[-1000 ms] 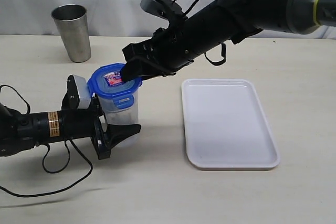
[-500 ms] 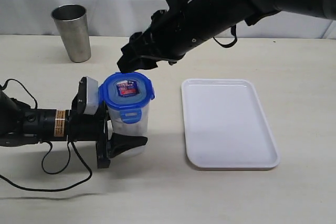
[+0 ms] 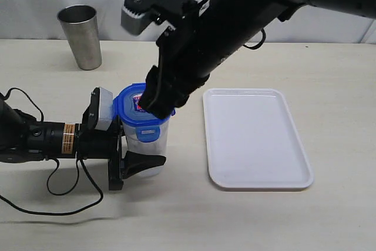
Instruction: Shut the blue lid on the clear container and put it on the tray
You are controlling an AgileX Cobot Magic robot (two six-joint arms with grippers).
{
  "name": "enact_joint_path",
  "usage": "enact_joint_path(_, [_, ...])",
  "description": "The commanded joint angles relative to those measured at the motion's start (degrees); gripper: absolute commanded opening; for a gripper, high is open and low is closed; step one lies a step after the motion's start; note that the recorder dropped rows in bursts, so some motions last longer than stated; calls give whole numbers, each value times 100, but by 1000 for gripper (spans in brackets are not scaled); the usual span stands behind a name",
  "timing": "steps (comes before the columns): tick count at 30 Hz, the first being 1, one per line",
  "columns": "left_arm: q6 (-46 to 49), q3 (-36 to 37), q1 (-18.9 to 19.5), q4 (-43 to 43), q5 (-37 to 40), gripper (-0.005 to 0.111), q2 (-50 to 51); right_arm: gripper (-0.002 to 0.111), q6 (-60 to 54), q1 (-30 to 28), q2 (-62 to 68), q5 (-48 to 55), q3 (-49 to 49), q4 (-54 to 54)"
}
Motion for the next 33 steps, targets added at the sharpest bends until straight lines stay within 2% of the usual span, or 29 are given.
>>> enact_joint_path(1, [-41, -29, -10, -46, -86, 0, -35, 43, 280, 621, -97, 36, -10, -1628])
enact_joint_path(5, [-41, -29, -10, -46, -86, 0, -35, 43, 724, 1077, -64, -153, -2, -2609])
enact_joint_path(9, [-41, -29, -10, -46, -86, 0, -35, 43, 800, 1363, 47, -193, 2, -2962])
enact_joint_path(15, [-41, -29, -10, -68, -86, 0, -35, 43, 819, 1365, 245, -63, 147, -3309])
enact_joint_path(33, [-210, -29, -10, -70, -86, 0, -35, 43, 813, 1365, 279, -2126, 1682, -3722])
